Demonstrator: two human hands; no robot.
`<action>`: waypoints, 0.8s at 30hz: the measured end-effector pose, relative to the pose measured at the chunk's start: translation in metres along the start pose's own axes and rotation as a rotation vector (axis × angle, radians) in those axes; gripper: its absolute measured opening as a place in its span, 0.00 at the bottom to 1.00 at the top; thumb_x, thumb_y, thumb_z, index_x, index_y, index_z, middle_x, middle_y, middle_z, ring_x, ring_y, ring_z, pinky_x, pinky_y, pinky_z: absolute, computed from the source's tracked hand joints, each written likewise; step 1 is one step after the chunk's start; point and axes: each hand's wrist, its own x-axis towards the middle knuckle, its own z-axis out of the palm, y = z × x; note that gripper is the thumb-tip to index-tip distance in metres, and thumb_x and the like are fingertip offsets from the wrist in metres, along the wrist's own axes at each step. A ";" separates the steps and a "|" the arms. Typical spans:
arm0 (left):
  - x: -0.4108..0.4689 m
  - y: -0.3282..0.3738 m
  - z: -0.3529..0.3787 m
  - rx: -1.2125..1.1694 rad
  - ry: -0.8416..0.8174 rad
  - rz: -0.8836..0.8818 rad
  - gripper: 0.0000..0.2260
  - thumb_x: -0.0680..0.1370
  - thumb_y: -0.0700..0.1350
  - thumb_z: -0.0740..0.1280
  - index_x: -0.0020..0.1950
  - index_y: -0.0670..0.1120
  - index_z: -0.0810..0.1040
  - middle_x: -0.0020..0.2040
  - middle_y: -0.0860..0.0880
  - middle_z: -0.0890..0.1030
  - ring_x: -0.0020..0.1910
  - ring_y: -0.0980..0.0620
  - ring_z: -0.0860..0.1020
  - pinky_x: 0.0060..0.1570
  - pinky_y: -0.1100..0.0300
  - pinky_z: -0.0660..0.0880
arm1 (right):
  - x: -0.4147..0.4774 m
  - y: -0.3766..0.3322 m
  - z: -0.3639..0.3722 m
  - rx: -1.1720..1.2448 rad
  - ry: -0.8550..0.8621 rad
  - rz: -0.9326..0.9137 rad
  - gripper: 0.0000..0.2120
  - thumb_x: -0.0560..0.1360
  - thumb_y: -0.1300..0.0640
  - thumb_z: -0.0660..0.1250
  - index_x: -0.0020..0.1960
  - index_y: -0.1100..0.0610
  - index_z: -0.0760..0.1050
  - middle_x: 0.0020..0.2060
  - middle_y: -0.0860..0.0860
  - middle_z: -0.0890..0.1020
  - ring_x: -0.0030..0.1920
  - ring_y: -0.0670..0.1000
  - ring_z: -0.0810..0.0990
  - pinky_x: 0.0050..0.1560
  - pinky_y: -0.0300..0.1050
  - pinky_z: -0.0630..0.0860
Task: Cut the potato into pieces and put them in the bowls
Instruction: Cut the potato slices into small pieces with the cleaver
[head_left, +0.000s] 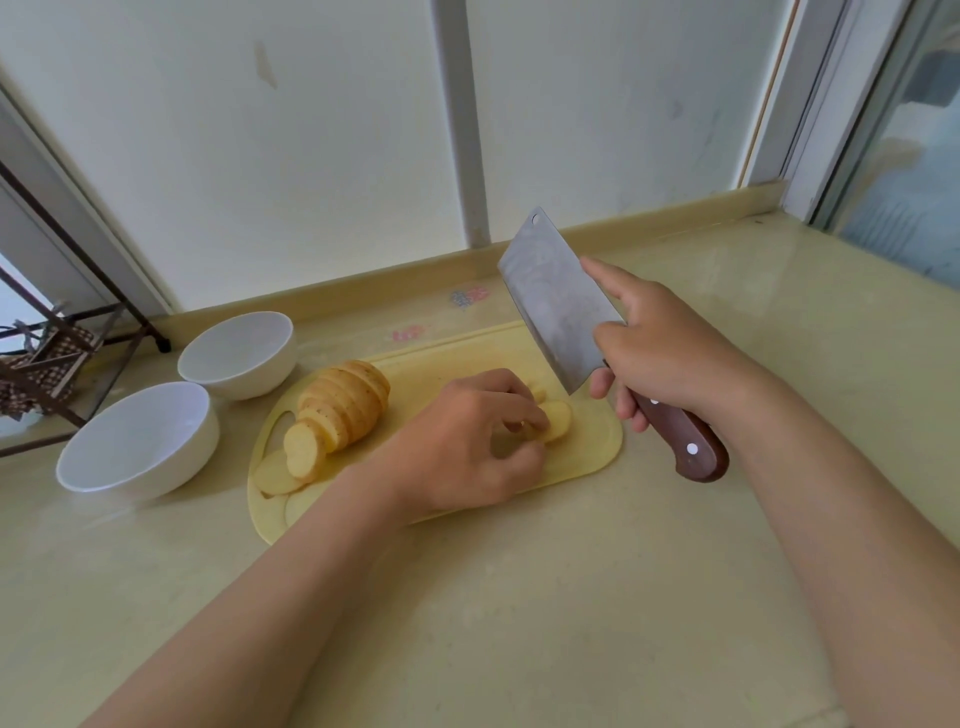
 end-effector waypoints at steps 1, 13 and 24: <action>0.000 0.000 0.000 -0.016 0.007 -0.003 0.11 0.72 0.42 0.70 0.53 0.45 0.85 0.49 0.50 0.80 0.40 0.63 0.75 0.40 0.74 0.67 | 0.000 0.000 0.000 -0.001 0.001 0.000 0.40 0.77 0.65 0.52 0.82 0.34 0.55 0.35 0.61 0.84 0.28 0.56 0.80 0.27 0.47 0.78; 0.002 -0.010 0.013 0.109 0.084 0.127 0.06 0.75 0.43 0.70 0.49 0.44 0.85 0.49 0.48 0.80 0.47 0.47 0.78 0.48 0.56 0.74 | -0.006 -0.005 -0.012 -0.035 -0.012 0.031 0.39 0.78 0.65 0.52 0.82 0.34 0.55 0.37 0.62 0.84 0.27 0.55 0.79 0.27 0.48 0.79; 0.012 -0.015 0.021 0.183 0.092 0.264 0.07 0.77 0.38 0.68 0.52 0.43 0.84 0.48 0.46 0.80 0.45 0.45 0.76 0.46 0.54 0.75 | -0.048 -0.020 -0.025 -0.223 -0.084 0.100 0.38 0.80 0.64 0.53 0.81 0.31 0.53 0.38 0.61 0.84 0.25 0.51 0.78 0.29 0.46 0.79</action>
